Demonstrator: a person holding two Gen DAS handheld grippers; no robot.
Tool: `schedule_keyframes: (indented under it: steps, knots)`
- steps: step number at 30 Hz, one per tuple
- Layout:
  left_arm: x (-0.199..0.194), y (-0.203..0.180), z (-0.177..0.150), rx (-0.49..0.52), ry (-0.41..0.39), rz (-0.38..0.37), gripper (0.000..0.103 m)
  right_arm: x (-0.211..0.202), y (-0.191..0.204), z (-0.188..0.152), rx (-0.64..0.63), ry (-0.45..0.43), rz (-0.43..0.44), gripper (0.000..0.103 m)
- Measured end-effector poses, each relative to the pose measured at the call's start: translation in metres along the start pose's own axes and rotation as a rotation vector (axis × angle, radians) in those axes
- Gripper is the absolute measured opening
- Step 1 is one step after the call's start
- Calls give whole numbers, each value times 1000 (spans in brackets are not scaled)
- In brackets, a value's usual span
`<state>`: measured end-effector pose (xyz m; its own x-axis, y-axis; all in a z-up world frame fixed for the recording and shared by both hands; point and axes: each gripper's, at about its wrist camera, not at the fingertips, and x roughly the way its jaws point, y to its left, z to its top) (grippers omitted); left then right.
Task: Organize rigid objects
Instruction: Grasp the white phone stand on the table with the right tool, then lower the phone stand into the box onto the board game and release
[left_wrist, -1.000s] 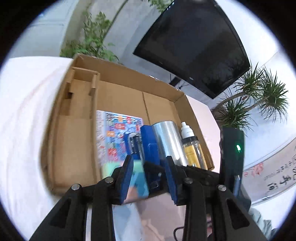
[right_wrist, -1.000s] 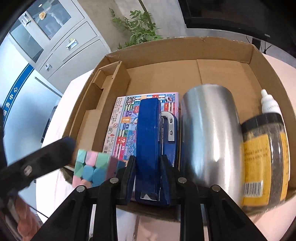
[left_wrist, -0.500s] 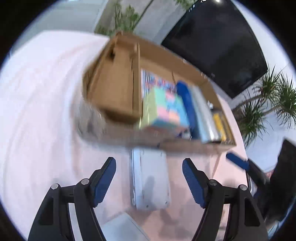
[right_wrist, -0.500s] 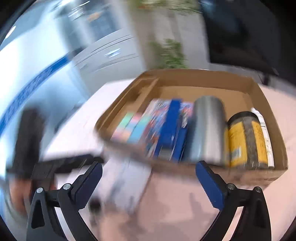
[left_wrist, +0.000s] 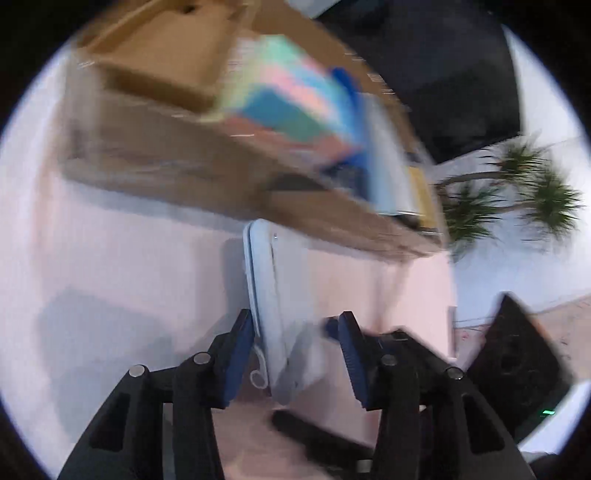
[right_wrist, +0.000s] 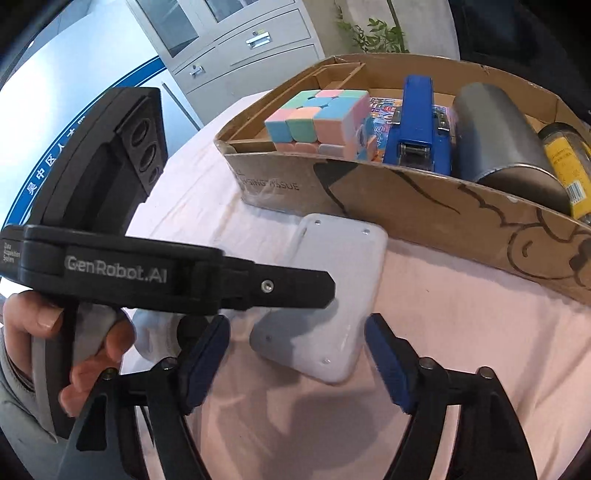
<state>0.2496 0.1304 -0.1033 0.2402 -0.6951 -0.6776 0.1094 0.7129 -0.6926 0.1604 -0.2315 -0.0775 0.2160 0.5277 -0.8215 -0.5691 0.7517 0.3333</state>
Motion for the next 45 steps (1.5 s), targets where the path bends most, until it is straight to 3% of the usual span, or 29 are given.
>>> schedule_keyframes:
  steps: [3, 4, 6, 8, 10, 12, 15, 18, 22, 26, 28, 34, 40, 45]
  knots:
    - [18, -44, -8, 70, 54, -152, 44, -16, -15, -14, 27, 2, 33, 77]
    - [26, -57, -11, 95, 74, -182, 34, -22, -22, -19, 38, 4, 42, 78]
    - [41, -81, -17, 150, 108, -211, 34, -39, -43, -31, 91, -5, 54, 80]
    - [41, -90, -20, 169, 84, -209, 34, -62, -73, -47, 169, -24, 22, 80]
    - [32, -85, -22, 162, 33, -178, 45, -81, -93, -60, 225, -45, -20, 80]
    - [27, -71, -25, 142, -15, -70, 58, -100, -109, -69, 251, -59, -55, 81]
    - [35, -45, -24, 59, -3, 29, 59, -100, -101, -67, 188, -81, -60, 81]
    - [48, -32, -21, 45, 15, 82, 59, -71, -85, -55, 160, -45, -59, 80]
    - [54, -26, -23, 24, 40, 32, 58, -37, -59, -47, 124, 1, -65, 73]
    - [56, -32, -32, 63, 25, 63, 58, -32, -51, -47, 149, -7, -101, 67]
    - [45, -33, -36, 59, 21, 85, 58, -35, -49, -49, 157, -13, -89, 59]
    - [-2, -59, -39, 106, -112, 117, 58, -69, -14, -26, 75, -137, -93, 58]
    - [-45, -76, -10, 161, -228, 136, 58, -79, 0, 21, 54, -214, -60, 57]
    - [-68, -90, 47, 226, -292, 172, 58, -71, 6, 88, 25, -281, -39, 58]
